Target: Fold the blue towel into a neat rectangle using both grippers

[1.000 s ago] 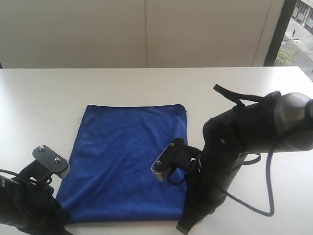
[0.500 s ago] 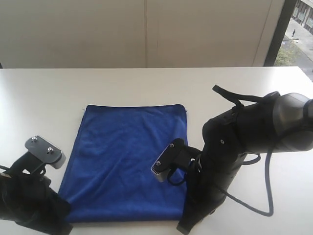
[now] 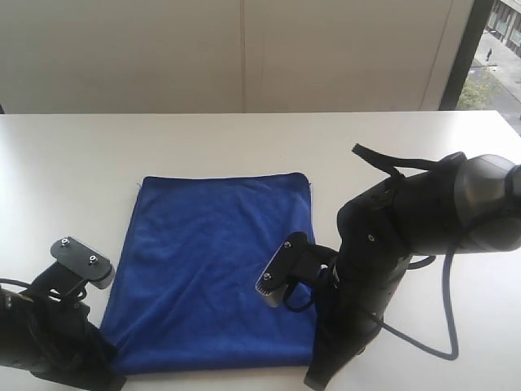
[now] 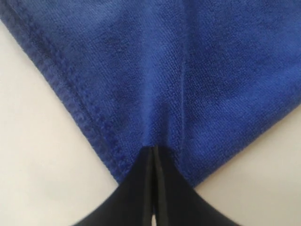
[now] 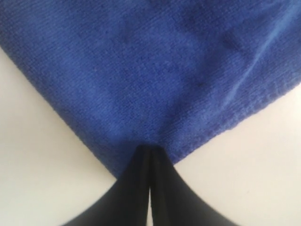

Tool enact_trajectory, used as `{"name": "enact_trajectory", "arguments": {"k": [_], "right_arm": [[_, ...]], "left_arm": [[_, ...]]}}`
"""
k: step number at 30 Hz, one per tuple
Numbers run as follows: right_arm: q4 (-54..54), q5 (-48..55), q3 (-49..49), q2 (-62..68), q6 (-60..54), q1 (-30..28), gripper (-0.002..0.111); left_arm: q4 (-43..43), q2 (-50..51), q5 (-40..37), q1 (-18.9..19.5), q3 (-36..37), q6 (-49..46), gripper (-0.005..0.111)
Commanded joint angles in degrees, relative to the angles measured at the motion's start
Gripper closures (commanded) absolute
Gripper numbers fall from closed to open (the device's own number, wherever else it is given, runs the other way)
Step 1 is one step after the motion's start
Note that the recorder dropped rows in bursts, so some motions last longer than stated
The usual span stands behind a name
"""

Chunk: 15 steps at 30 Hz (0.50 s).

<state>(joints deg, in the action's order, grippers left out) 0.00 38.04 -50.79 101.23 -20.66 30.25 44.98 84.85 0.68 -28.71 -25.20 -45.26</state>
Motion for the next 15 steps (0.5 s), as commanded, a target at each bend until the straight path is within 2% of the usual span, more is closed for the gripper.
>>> {"name": "enact_trajectory", "arguments": {"k": [1,7,15], "right_arm": [[-1.0,1.5,0.3,0.3,0.0,0.0,0.108],[-1.9,2.1,0.3,0.3,0.0,0.0,0.108],[-1.9,2.8,0.3,0.3,0.0,0.0,0.108]], "left_arm": [[0.3,1.9,-3.3,0.1,0.5,-0.1,0.107],[-0.2,1.9,-7.2,0.1,0.7,0.2,0.107],[-0.2,-0.8,-6.5,0.1,2.4,1.3,0.107]]}}
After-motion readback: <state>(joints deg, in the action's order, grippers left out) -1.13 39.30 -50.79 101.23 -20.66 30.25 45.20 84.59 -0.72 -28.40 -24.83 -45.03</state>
